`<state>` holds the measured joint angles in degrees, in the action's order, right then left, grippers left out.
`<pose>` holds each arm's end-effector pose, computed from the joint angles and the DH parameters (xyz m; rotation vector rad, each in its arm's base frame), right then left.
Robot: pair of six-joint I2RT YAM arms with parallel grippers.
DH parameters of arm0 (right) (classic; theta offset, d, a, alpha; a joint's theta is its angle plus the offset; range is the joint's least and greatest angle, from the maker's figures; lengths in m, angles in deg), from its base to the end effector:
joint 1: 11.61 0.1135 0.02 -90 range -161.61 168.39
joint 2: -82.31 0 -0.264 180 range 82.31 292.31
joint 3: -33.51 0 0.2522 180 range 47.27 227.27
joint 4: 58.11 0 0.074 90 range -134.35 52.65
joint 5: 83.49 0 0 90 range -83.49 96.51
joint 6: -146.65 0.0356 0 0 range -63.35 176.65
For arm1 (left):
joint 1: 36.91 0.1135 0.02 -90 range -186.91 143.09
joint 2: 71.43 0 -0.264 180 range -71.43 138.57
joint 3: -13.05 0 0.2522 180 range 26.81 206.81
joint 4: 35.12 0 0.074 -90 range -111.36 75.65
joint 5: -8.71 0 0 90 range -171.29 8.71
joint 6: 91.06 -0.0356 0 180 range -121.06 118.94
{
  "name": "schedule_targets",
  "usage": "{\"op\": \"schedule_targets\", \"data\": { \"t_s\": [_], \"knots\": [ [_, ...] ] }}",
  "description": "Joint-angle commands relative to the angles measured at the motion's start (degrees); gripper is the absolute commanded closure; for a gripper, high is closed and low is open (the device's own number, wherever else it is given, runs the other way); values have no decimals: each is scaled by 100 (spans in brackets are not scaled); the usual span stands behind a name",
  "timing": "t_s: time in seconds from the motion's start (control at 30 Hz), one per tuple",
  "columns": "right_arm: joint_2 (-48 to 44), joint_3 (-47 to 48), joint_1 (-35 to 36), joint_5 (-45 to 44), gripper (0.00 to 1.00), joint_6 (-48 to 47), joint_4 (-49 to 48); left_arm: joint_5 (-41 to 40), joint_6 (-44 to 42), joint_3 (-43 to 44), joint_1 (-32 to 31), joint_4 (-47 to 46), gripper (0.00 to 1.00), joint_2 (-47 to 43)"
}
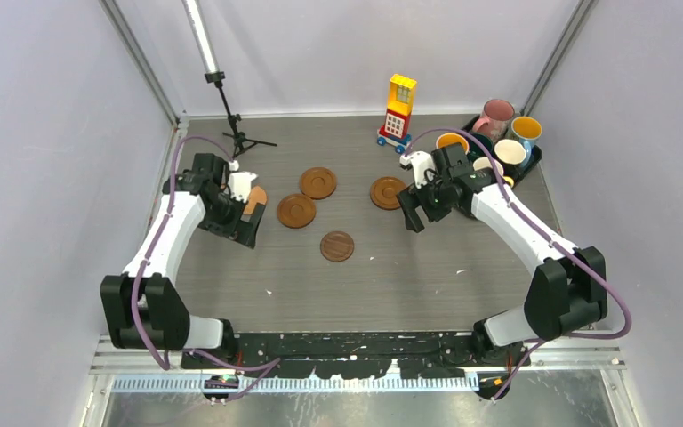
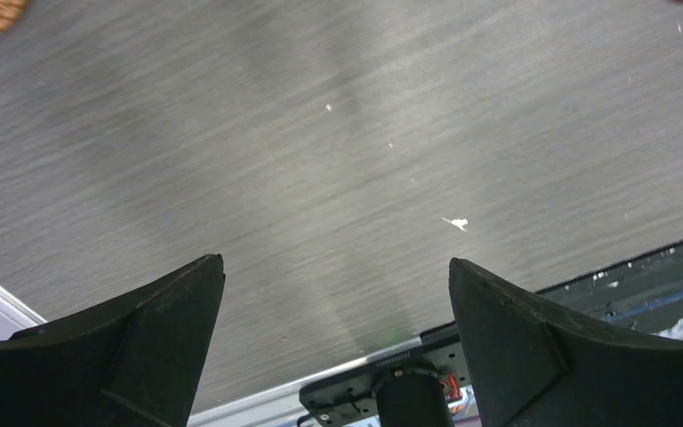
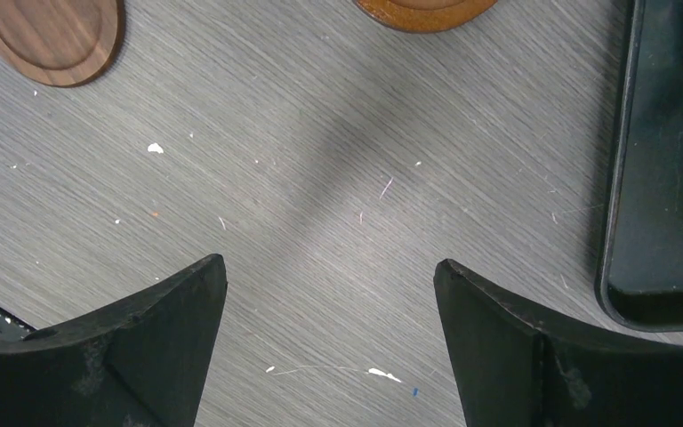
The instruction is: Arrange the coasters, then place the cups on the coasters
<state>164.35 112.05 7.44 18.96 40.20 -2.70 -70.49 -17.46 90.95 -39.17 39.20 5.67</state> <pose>0.2729 0.1023 0.2664 -0.8641 2.4418 0.2987 0.2437 -0.0163 0.2699 0.4963 2.7822 -0.2147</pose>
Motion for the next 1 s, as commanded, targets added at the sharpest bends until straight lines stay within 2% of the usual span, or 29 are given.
{"op": "schedule_targets", "data": {
  "t_s": [0.0, 0.2, 0.43, 0.5, 0.6, 0.73, 0.97],
  "knots": [
    [110, 306, -3, -25, 9, -78, -120, -160, 147, 502, 182, -413, 0, 333],
    [335, 517, -8, -47, 9, -113, -34, -54, 165, 1186, 804, -563, 0, 1321],
    [695, 863, -7, -93, 9, -111, 71, -415, 338, 1964, 951, -904, 0, 2339],
    [780, 1030, -12, -116, 9, -119, 128, -393, 562, 2266, 1081, -879, 6, 2726],
    [856, 1150, -7, -165, 9, -147, 142, -246, 731, 2780, 1267, -656, 20, 3318],
    [918, 1208, -7, -206, 9, -133, 142, 42, 679, 2849, 1293, -949, 37, 3578],
    [1000, 1214, -9, -268, 9, -129, 158, 63, 505, 2886, 929, -1392, 46, 3728]
  ]
}}
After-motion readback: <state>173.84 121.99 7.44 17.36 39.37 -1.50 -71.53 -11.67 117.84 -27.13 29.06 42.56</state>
